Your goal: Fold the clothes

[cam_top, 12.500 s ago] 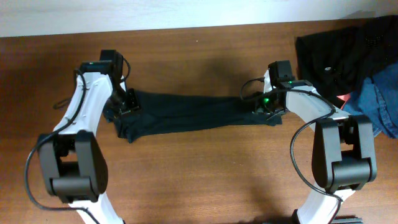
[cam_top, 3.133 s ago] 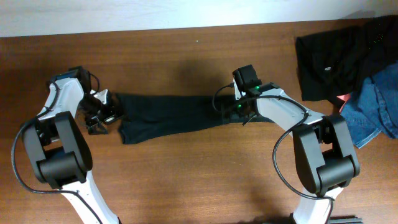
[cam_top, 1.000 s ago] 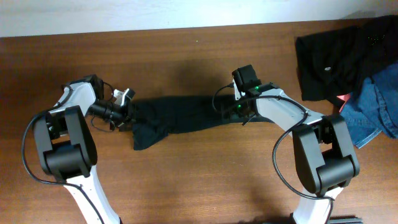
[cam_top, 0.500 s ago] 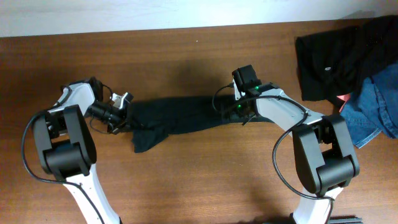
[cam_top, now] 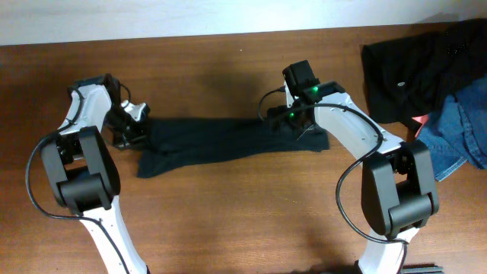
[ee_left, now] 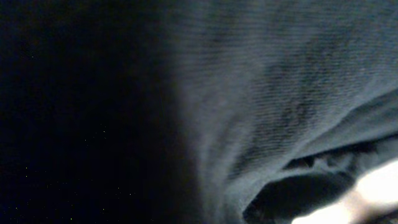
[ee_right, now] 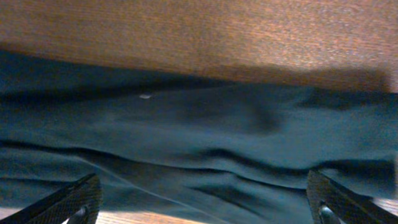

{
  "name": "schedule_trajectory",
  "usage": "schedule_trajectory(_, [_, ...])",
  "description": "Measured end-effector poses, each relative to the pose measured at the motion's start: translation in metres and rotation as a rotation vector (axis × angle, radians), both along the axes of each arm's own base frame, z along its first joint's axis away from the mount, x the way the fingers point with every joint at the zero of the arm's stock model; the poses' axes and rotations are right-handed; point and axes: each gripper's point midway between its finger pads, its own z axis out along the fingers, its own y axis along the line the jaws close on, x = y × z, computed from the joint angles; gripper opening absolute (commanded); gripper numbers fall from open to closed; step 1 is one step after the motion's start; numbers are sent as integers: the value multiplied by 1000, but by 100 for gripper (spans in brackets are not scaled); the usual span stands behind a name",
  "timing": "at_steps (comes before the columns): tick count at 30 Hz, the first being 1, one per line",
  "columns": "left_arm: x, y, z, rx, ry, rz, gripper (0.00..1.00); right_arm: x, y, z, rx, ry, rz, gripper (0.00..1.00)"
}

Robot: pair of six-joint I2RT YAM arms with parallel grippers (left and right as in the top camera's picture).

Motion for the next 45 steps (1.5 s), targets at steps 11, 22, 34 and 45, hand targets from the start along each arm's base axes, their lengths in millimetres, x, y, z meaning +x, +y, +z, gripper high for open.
schedule_trajectory(11, [16,56,28,298,11,6,1,-22,-61,1,-166,114,-268,99])
schedule_trajectory(22, [31,72,86,428,-36,56,1,-40,-128,-25,-164,196,-501,99])
schedule_trajectory(34, [53,8,127,538,-152,-57,1,-48,-119,-46,-98,215,-499,99])
schedule_trajectory(45, [56,-75,127,524,-224,-193,1,-48,-118,-47,-98,216,-482,99])
